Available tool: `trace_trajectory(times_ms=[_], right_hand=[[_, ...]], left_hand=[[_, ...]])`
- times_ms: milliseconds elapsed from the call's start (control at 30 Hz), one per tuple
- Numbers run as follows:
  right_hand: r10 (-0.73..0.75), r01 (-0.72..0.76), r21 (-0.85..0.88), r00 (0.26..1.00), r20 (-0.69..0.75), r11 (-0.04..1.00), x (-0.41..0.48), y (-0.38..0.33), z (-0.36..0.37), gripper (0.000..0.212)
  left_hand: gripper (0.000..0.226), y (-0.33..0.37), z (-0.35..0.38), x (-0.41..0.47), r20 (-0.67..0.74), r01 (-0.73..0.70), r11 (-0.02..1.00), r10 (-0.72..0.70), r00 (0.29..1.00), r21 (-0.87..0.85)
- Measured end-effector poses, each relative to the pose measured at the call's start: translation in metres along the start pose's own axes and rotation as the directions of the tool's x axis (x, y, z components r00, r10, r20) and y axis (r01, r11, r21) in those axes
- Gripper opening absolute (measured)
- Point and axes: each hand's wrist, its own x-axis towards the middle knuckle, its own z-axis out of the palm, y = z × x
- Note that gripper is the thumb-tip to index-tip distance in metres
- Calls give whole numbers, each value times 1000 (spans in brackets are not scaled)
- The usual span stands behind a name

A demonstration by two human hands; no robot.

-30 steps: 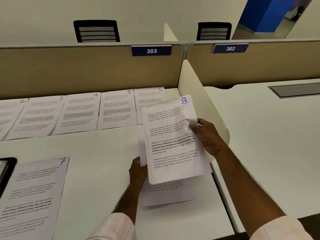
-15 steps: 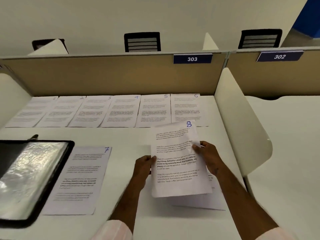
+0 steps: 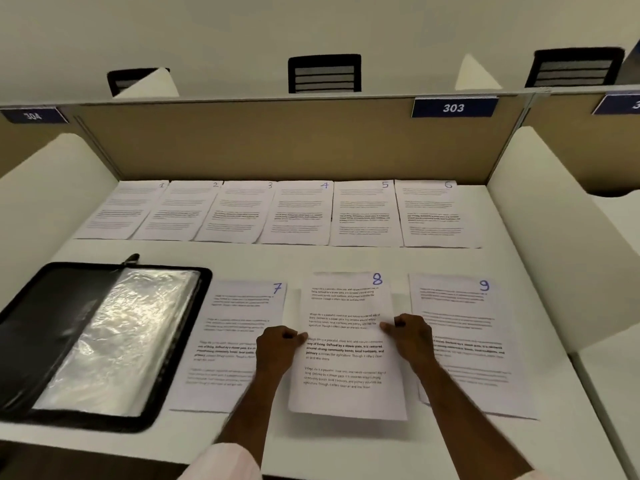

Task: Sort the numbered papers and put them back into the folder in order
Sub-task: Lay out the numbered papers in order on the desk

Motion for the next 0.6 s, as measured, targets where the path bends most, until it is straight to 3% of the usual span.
trace_trajectory(times_ms=[200, 400, 600], right_hand=[[40, -43, -56, 998, -58, 997, -15, 2, 47, 42], [73, -77, -62, 995, -70, 995, -8, 3, 67, 22], [99, -106, -91, 992, -75, 990, -5, 10, 77, 22]], left_hand=[[25, -32, -21, 26, 40, -26, 991, 21, 999, 133], [26, -47, -25, 39, 55, -19, 982, 9, 998, 187], [26, -54, -24, 40, 46, 1, 980, -10, 999, 198]])
